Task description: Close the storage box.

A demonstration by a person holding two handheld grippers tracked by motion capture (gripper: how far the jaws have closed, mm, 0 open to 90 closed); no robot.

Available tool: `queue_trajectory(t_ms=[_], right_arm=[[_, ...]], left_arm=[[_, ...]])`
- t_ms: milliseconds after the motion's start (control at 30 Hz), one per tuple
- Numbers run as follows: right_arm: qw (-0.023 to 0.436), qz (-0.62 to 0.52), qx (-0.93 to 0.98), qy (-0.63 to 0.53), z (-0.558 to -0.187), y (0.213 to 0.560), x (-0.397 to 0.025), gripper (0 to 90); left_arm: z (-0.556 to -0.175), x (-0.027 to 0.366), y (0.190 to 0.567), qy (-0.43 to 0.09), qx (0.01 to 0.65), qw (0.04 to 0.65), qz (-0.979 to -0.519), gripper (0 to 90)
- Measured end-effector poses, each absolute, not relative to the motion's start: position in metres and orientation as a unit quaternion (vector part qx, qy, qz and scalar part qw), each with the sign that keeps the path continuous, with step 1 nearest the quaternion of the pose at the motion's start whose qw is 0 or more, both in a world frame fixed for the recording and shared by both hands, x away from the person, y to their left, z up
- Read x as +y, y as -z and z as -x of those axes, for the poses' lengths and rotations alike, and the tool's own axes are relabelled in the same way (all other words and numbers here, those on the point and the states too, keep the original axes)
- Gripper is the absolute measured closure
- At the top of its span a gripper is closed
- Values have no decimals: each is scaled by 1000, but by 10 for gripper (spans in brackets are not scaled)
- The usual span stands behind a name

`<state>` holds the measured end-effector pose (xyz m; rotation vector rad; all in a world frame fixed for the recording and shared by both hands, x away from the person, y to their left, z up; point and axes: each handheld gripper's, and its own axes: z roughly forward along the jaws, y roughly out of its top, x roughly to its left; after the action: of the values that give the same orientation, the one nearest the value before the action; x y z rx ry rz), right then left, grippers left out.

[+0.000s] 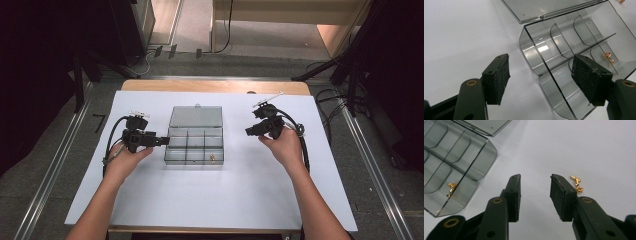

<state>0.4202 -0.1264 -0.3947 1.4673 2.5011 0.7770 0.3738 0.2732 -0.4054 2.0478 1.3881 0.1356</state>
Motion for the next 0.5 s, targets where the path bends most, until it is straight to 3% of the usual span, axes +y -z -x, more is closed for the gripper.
queue_trajectory(t_ms=[500], right_arm=[[70, -506, 831, -221, -441, 410, -136, 648]], left_arm=[[-366, 283, 407, -59, 540, 321, -776, 318]])
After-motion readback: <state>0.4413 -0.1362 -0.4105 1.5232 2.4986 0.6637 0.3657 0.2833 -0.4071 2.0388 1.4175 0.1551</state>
